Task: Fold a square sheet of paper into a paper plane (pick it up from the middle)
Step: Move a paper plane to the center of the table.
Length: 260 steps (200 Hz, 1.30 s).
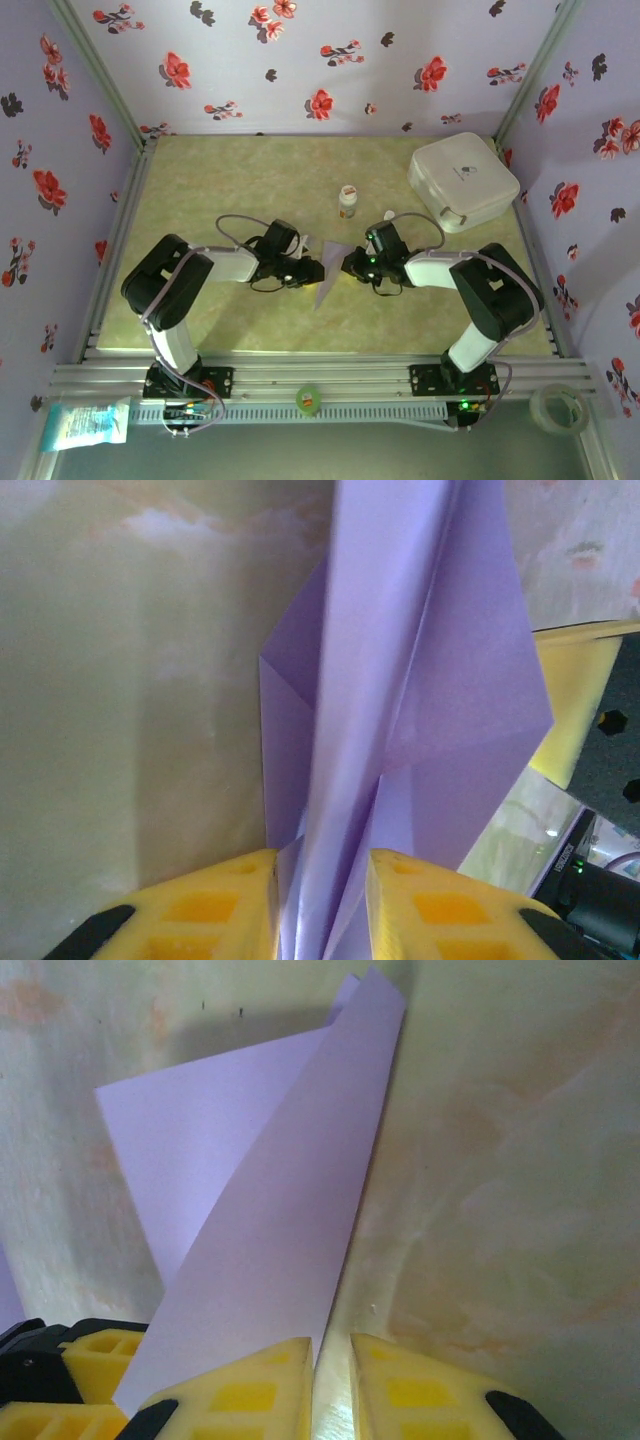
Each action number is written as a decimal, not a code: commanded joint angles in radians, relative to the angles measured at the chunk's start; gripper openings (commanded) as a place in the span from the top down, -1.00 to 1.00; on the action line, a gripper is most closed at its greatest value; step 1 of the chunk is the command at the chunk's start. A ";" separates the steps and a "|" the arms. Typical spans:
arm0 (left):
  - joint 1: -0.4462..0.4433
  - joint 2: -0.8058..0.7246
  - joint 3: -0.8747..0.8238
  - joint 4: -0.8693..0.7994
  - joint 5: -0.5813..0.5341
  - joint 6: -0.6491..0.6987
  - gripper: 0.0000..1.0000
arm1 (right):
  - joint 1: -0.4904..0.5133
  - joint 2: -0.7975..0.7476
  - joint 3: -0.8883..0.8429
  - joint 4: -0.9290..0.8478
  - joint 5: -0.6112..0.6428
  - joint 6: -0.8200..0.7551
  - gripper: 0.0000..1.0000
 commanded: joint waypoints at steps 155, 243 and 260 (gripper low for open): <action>-0.027 -0.253 0.011 -0.340 -0.444 0.042 1.00 | 0.008 -0.092 0.016 -0.075 0.078 -0.030 0.66; -0.048 -0.258 0.097 -0.620 -0.660 0.097 1.00 | 0.017 -0.051 0.043 -0.038 0.049 -0.009 0.63; -0.052 -0.244 0.100 -0.612 -0.658 0.093 0.99 | 0.022 -0.050 0.047 -0.034 0.047 -0.008 0.62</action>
